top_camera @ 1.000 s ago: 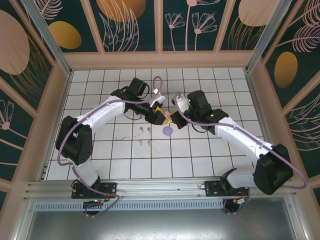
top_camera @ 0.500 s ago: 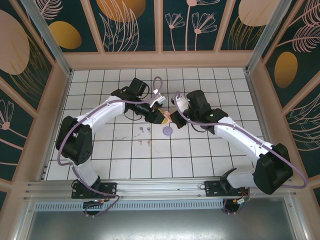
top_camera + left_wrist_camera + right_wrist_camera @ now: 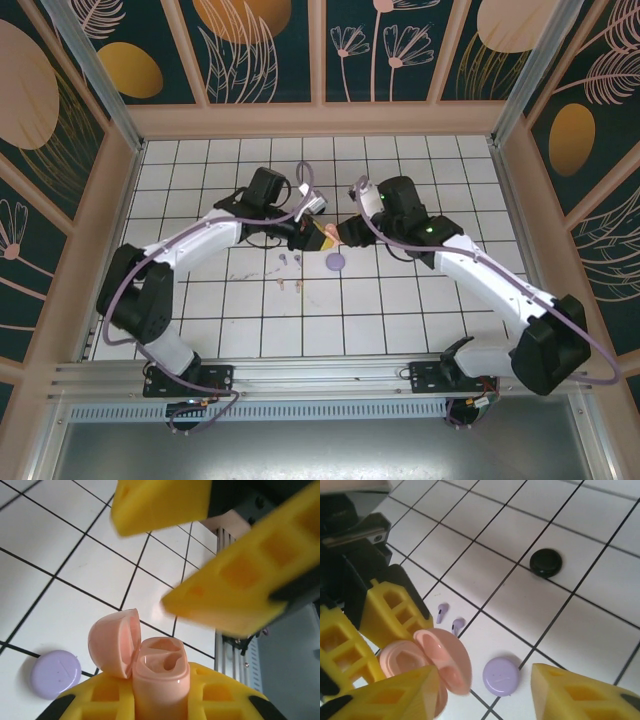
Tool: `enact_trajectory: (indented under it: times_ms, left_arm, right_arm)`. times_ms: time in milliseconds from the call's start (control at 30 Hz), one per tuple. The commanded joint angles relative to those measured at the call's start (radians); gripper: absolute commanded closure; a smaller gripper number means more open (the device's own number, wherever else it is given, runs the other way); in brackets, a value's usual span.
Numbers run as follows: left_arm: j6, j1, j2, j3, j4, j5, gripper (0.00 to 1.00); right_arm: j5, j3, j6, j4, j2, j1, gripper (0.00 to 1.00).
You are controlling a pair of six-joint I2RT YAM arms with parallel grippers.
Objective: Insert the wireless bluetooth earbuds into the charging case
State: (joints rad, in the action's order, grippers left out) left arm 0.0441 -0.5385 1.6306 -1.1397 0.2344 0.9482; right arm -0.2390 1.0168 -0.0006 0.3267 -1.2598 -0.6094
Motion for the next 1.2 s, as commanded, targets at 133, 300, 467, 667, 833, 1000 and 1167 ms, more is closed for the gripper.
enact_trajectory:
  times_ms: [133,300,467,667,833,1000,1167]
  left_arm:
    - [-0.256,0.064,-0.224,0.219,-0.494,-0.211,1.00]
    - [-0.334,0.104,-0.372,0.359,-0.668,-0.437,1.00]
    - [-0.359,0.128,-0.467,0.435,-0.736,-0.591,1.00]
    - [-0.406,0.186,-0.547,0.527,-0.838,-0.709,1.00]
    - [-0.441,0.236,-0.571,0.561,-0.881,-0.741,1.00]
    - [-0.472,0.272,-0.565,0.571,-0.907,-0.758,1.00]
    - [-0.506,0.302,-0.560,0.586,-0.946,-0.769,1.00]
  right_arm:
    - [0.021,-0.034,0.205,0.062,0.137,0.000,0.42]
    - [0.057,-0.051,0.370,0.035,0.082,-0.088,0.42]
    - [0.145,0.025,0.495,0.024,-0.089,-0.223,0.42]
    - [0.219,0.165,0.597,0.061,-0.329,-0.346,0.43]
    - [0.250,0.292,0.639,0.133,-0.509,-0.414,0.45]
    - [0.310,0.407,0.671,0.234,-0.645,-0.453,0.48]
    - [0.339,0.478,0.693,0.293,-0.736,-0.467,0.51]
